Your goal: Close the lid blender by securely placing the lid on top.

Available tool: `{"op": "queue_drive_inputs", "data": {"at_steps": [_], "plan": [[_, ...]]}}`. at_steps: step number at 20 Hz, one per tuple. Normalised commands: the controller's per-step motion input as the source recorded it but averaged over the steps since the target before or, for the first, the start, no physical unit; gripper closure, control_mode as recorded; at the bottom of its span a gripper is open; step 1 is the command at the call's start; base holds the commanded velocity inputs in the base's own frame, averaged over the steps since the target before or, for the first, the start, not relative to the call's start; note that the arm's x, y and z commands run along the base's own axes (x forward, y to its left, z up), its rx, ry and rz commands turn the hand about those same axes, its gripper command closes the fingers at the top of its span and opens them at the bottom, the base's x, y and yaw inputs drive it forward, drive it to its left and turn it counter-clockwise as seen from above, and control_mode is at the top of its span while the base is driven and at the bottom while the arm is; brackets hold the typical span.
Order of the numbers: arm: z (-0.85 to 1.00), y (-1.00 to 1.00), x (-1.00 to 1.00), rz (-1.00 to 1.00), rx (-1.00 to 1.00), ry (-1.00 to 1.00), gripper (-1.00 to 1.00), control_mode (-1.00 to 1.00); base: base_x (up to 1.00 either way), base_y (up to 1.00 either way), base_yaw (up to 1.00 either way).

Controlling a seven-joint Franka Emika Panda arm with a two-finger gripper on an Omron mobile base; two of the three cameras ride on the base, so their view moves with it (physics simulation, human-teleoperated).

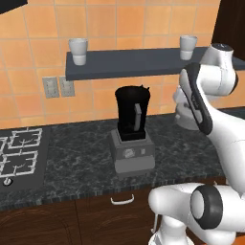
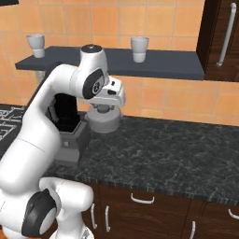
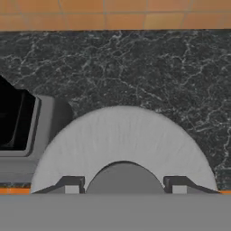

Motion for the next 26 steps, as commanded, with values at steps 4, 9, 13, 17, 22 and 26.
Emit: {"op": "queue_drive_inputs", "data": {"at_steps": [4,9,13,17,22,26], "plan": [[1.0,0.38,-0.05,0.05,0.0,-0.12,1.0,-1.0,0.0,0.0,0.0],[1.0,0.48,0.0,0.07,0.01,-0.11,1.0,-1.0,0.0,0.0,0.0],[0.98,0.59,0.1,0.07,0.02,-0.13,1.0,-1.0,0.0,0.0,0.0],[0.69,0.63,0.37,0.05,0.06,-0.11,1.0,-1.0,0.0,0.0,0.0],[0.18,0.54,0.71,0.05,0.07,-0.06,1.0,-1.0,0.0,0.0,0.0],[-0.01,0.52,0.39,0.05,0.01,-0.14,1.0,-1.0,0.0,0.0,0.0]]}}
